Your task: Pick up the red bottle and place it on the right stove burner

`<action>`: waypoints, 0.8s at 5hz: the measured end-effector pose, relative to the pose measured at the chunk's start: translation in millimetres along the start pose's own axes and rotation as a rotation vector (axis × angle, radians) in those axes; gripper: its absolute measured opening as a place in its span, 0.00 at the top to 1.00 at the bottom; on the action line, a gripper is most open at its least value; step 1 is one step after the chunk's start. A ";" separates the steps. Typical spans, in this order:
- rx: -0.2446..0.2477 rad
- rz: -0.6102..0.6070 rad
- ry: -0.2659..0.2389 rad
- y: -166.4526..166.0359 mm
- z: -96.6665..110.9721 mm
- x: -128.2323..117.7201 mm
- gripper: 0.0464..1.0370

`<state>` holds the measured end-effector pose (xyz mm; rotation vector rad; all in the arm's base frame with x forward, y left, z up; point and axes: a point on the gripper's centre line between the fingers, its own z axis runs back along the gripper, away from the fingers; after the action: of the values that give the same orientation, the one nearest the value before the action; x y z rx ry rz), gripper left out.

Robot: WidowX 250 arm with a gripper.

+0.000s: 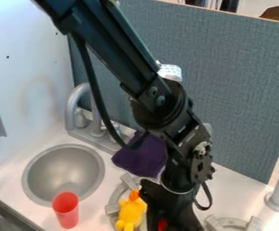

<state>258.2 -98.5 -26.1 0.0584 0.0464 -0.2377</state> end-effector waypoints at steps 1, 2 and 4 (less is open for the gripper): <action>-0.032 0.025 -0.090 -2.4 42.5 7.8 0.70; -0.092 -0.008 -0.194 -13.8 86.5 15.9 0.70; -0.107 -0.122 -0.229 -50.8 108.3 50.1 0.70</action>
<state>299.1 -166.4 76.6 -0.0786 -0.1660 -0.3620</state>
